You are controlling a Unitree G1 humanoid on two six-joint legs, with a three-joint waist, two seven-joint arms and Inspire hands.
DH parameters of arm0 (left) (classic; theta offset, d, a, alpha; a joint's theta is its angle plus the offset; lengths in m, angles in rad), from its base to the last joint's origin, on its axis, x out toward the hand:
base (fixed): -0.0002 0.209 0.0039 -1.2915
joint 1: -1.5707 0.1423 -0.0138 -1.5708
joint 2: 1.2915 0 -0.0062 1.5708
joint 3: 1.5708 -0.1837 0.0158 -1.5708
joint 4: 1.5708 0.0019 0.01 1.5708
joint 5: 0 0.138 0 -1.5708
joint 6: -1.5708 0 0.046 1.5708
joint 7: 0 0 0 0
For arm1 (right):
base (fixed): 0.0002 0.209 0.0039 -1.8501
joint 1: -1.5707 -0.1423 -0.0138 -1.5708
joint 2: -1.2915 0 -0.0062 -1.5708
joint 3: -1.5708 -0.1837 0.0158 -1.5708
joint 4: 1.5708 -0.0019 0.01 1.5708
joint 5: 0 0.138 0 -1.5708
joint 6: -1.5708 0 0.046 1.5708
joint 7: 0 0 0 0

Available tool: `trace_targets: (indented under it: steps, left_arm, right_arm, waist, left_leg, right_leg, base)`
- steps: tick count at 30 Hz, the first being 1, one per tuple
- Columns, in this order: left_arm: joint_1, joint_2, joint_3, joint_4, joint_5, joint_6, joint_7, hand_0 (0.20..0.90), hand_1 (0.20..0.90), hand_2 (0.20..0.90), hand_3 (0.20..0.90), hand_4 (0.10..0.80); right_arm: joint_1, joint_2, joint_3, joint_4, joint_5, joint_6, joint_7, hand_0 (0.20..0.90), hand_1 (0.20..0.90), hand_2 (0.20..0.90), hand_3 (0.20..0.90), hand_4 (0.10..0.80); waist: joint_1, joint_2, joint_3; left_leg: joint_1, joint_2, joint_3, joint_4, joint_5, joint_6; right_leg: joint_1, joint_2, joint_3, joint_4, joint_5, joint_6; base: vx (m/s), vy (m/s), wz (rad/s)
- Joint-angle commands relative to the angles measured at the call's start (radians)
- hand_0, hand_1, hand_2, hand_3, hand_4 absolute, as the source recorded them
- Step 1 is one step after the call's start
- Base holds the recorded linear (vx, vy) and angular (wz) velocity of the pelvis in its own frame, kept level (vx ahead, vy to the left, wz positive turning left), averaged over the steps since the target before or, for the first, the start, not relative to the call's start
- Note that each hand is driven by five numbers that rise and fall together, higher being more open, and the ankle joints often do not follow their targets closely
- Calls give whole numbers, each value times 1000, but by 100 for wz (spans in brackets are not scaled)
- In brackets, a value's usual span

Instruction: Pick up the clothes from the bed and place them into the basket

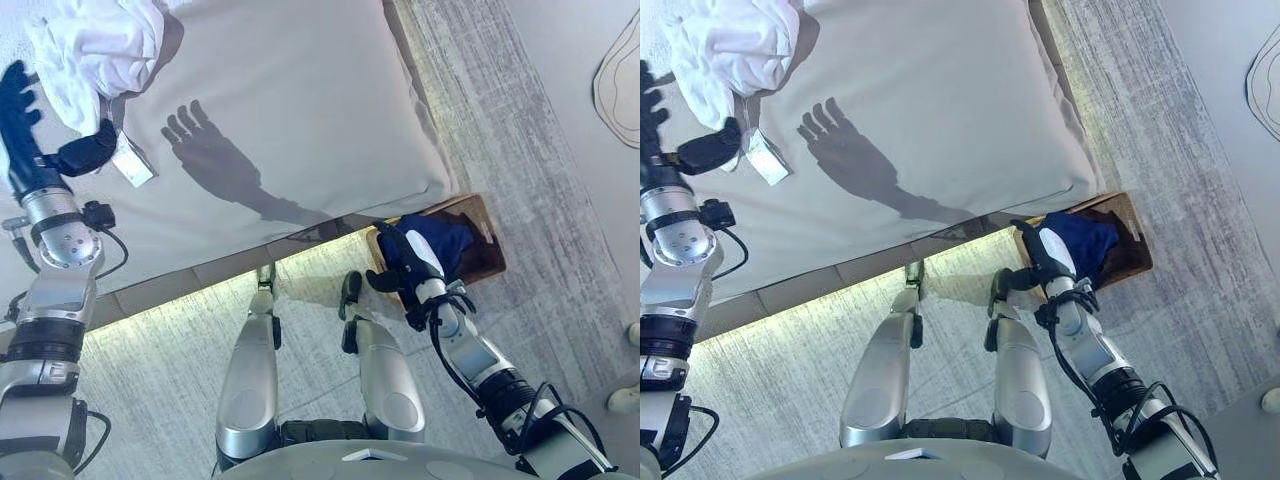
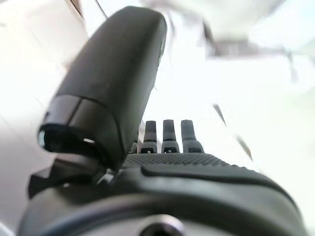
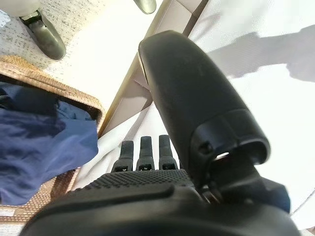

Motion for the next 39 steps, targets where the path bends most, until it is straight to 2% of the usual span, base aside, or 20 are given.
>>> trace_targets:
  steps: [1, 8, 11, 13, 15, 16, 18, 20, 21, 24, 25, 26, 29, 30, 31, 33, 34, 35, 36, 39]
  left_arm:
    - [-96, 127, 104, 108, 2, 46, 138, 900, 900, 900, 900, 800]
    - [-149, 173, 79, 195, -26, 91, 81, 900, 900, 900, 900, 800]
    - [-101, 156, 86, 202, -19, 109, 29, 900, 900, 900, 900, 800]
    - [-80, 134, 84, 233, -28, 102, -15, 900, 900, 900, 900, 800]
    - [-78, 124, 76, 239, -28, 101, -32, 900, 900, 900, 900, 800]
    - [-79, 114, 65, 244, -21, 101, -60, 900, 900, 900, 900, 800]
    - [-81, 102, 24, 250, -30, 111, -107, 900, 900, 900, 900, 800]
    - [-77, 95, 5, 260, -46, 107, -131, 900, 900, 900, 900, 800]
    - [-55, 55, -11, 268, -108, 81, -153, 900, 900, 900, 900, 800]
    - [-6, -38, -23, 274, -207, 45, -197, 900, 900, 900, 900, 800]
    - [44, -116, -13, 264, -167, 39, -227, 900, 900, 900, 900, 800]
    - [69, -156, -27, 273, -141, 20, -240, 900, 900, 900, 900, 800]
    - [180, -272, -110, 316, -43, 68, -341, 900, 900, 900, 900, 800]
    - [184, -276, -113, 320, -37, 70, -347, 900, 900, 900, 900, 800]
    - [231, -323, -158, 398, 11, 99, -420, 900, 900, 900, 900, 800]
    - [248, -367, -217, 489, 150, 108, -498, 900, 900, 900, 900, 800]
    - [250, -394, -258, 541, 189, 148, -515, 900, 900, 900, 900, 800]
    - [248, -413, -280, 585, 242, 160, -542, 900, 900, 900, 900, 800]
    - [279, -463, -352, 675, 305, 168, -574, 900, 900, 900, 900, 800]
    - [331, -496, -367, 720, 216, 179, -560, 900, 900, 900, 900, 800]
  right_arm:
    - [25, -76, 29, -85, 2, -41, -23, 900, 900, 900, 900, 800]
    - [23, -65, 57, -84, 30, -56, -44, 900, 900, 900, 900, 800]
    - [46, -48, 49, -75, 5, -63, -30, 900, 900, 900, 900, 800]
    - [58, -38, 42, -51, -25, -71, -20, 900, 900, 900, 900, 800]
    - [64, -36, 39, -37, -33, -72, -22, 900, 900, 900, 900, 800]
    - [71, -33, 37, -22, -39, -79, -30, 900, 900, 900, 900, 800]
    - [81, -36, 45, -2, -11, -90, -34, 900, 900, 900, 900, 800]
    - [88, -36, 46, -3, -1, -84, -24, 900, 900, 900, 900, 800]
    - [107, -29, 39, -15, 21, -68, -18, 900, 900, 900, 900, 800]
    - [137, -8, 22, -14, 46, -80, -44, 900, 900, 900, 900, 800]
    - [140, 3, 5, -1, 36, -112, -75, 900, 900, 900, 900, 800]
    - [137, 5, 3, -8, 32, -120, -94, 900, 900, 900, 900, 800]
    - [112, -4, -15, -68, 15, -151, -137, 900, 900, 900, 900, 800]
    - [109, -5, -15, -70, 14, -151, -137, 900, 900, 900, 900, 800]
    - [78, -37, -28, -106, 6, -148, -121, 900, 900, 900, 900, 800]
    - [49, -59, -37, -106, 9, -132, -126, 900, 900, 900, 900, 800]
    - [23, -85, -50, -91, 22, -123, -105, 900, 900, 900, 900, 800]
    - [3, -100, -48, -78, 18, -112, -93, 900, 900, 900, 900, 800]
    - [-65, -132, -54, -17, 28, -26, -71, 900, 900, 900, 900, 800]
    - [-163, -146, -67, 87, 23, 29, -73, 900, 900, 900, 900, 800]
  waist:
    - [-8, 27, -44]
    - [14, -13, -65]
    - [13, 6, -97]
    - [-22, 45, -116]
    - [-37, 57, -124]
    - [-54, 67, -132]
    - [-85, 80, -159]
    - [-101, 87, -171]
    - [-124, 86, -193]
    - [-153, 93, -215]
    - [-147, 86, -230]
    - [-145, 85, -241]
    - [-130, 82, -265]
    - [-130, 79, -267]
    - [-119, 80, -272]
    - [-120, 76, -275]
    - [-125, 75, -272]
    - [-128, 74, -274]
    - [-125, 69, -285]
    - [-93, 56, -286]
  left_leg:
    - [0, -83, 4, 162, -228, 99]
    - [12, -87, -24, 190, -256, 116]
    - [64, -86, -37, 154, -258, 132]
    - [127, -87, -60, 101, -249, 140]
    - [145, -96, -78, 87, -245, 141]
    - [167, -111, -100, 78, -249, 142]
    - [200, -148, -143, 69, -255, 141]
    - [223, -164, -163, 70, -267, 142]
    - [257, -195, -203, 71, -278, 148]
    - [300, -214, -255, 82, -306, 161]
    - [311, -239, -293, 70, -308, 164]
    - [321, -248, -310, 62, -305, 160]
    - [332, -255, -323, 57, -306, 151]
    - [329, -257, -324, 57, -303, 149]
    - [332, -242, -304, 62, -304, 135]
    - [313, -214, -229, 78, -298, 117]
    - [300, -188, -160, 88, -298, 107]
    - [295, -174, -125, 88, -296, 100]
    - [295, -144, -64, 78, -292, 95]
    - [302, -138, -68, 74, -304, 106]
  right_leg:
    - [-2, 8, 6, 22, -6, 31]
    - [50, 12, 23, 83, -26, 28]
    - [45, -1, 35, 231, 35, 36]
    - [2, 39, 90, 281, 33, 34]
    - [-6, 57, 107, 251, 22, 32]
    - [-17, 74, 130, 187, 11, 33]
    - [-61, 106, 163, 49, 50, 51]
    - [-69, 119, 174, -2, 84, 61]
    - [-102, 149, 234, -39, 132, 68]
    - [-112, 194, 283, -22, 136, 59]
    - [-75, 204, 309, -29, 135, 48]
    - [-59, 209, 320, -39, 133, 43]
    - [9, 206, 327, -36, 113, 25]
    - [9, 202, 327, -38, 115, 24]
    - [52, 182, 296, -56, 97, 6]
    - [79, 147, 257, -76, 85, -3]
    - [94, 127, 225, -83, 72, -9]
    - [102, 114, 205, -85, 65, -9]
    - [115, 88, 169, -78, 45, -11]
    - [111, 74, 144, -53, 29, -6]
  base:
    - [-23, -27, -3]
    - [15, -49, 4]
    - [100, 76, 3]
    - [176, 103, 16]
    - [166, 16, 45]
    - [236, -35, 62]
    - [336, -67, 70]
    - [318, -60, 77]
    - [396, -98, 91]
    - [354, -131, 112]
    - [250, -185, 97]
    - [251, -235, 83]
    - [191, -231, 54]
    - [113, -196, 97]
    - [58, -150, 119]
    - [40, -119, 145]
    - [28, -27, 144]
    - [122, -13, 152]
    - [169, 9, 155]
    - [123, 1, 143]
